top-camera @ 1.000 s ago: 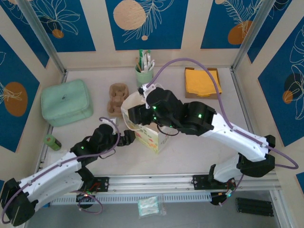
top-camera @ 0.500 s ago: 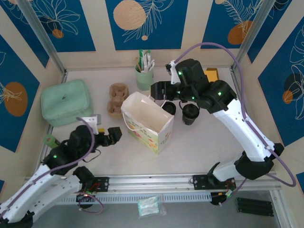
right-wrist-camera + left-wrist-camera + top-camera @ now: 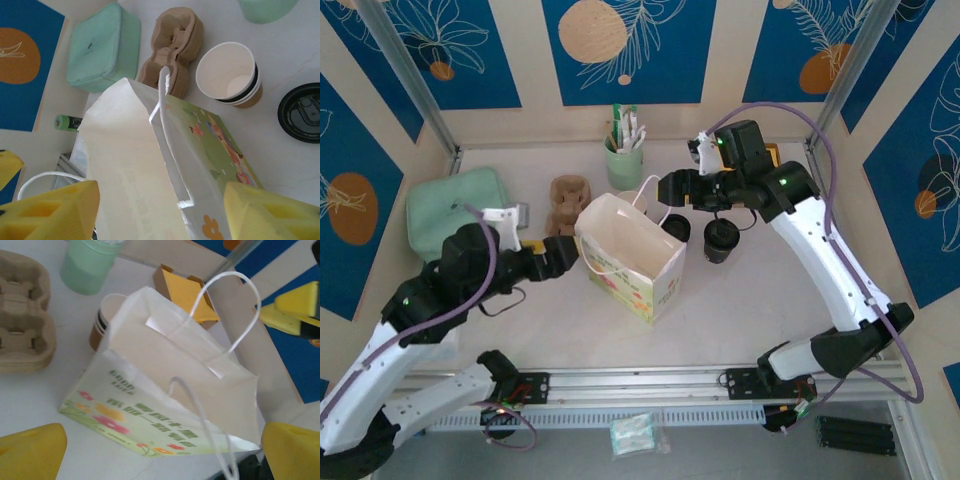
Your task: Pack the takeout coffee
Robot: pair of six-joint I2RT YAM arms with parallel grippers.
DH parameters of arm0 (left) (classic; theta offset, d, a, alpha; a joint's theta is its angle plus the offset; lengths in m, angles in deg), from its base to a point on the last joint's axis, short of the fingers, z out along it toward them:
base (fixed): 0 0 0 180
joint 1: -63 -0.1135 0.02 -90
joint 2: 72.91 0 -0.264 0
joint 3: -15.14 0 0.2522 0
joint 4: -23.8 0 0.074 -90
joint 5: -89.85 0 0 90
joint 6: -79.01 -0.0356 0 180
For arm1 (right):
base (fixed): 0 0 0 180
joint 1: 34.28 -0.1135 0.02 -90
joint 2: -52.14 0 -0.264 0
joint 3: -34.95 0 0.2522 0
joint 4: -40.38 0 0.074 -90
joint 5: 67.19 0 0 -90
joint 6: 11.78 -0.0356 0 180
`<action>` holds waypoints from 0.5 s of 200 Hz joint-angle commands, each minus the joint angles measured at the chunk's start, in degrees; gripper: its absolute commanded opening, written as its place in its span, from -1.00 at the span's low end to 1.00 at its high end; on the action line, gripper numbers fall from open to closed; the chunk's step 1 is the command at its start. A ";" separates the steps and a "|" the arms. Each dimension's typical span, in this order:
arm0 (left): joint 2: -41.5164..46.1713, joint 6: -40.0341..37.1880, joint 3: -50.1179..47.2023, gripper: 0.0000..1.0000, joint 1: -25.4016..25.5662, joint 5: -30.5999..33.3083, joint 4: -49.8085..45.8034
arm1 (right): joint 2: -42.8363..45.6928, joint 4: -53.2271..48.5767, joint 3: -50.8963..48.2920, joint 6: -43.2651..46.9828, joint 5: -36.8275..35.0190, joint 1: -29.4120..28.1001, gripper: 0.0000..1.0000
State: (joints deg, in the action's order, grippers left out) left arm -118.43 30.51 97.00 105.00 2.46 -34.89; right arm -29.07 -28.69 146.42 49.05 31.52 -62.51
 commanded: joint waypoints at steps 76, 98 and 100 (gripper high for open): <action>-6.57 -0.99 -1.33 0.82 -0.35 -5.99 4.05 | -3.25 6.01 -1.76 -0.26 6.32 3.44 -0.66; -7.00 -0.89 -2.23 0.61 -0.42 -6.43 5.41 | -2.77 6.58 -2.56 -0.53 6.52 4.27 -0.99; -7.08 -0.96 -2.28 0.60 -0.40 -6.36 5.49 | -2.69 6.72 -2.78 -0.54 6.50 4.29 -1.00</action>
State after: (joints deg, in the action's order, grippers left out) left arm -124.92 30.57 95.95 105.00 -2.66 -31.96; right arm -32.35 -23.27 145.00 48.92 35.95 -59.10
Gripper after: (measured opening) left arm 0.845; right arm 0.051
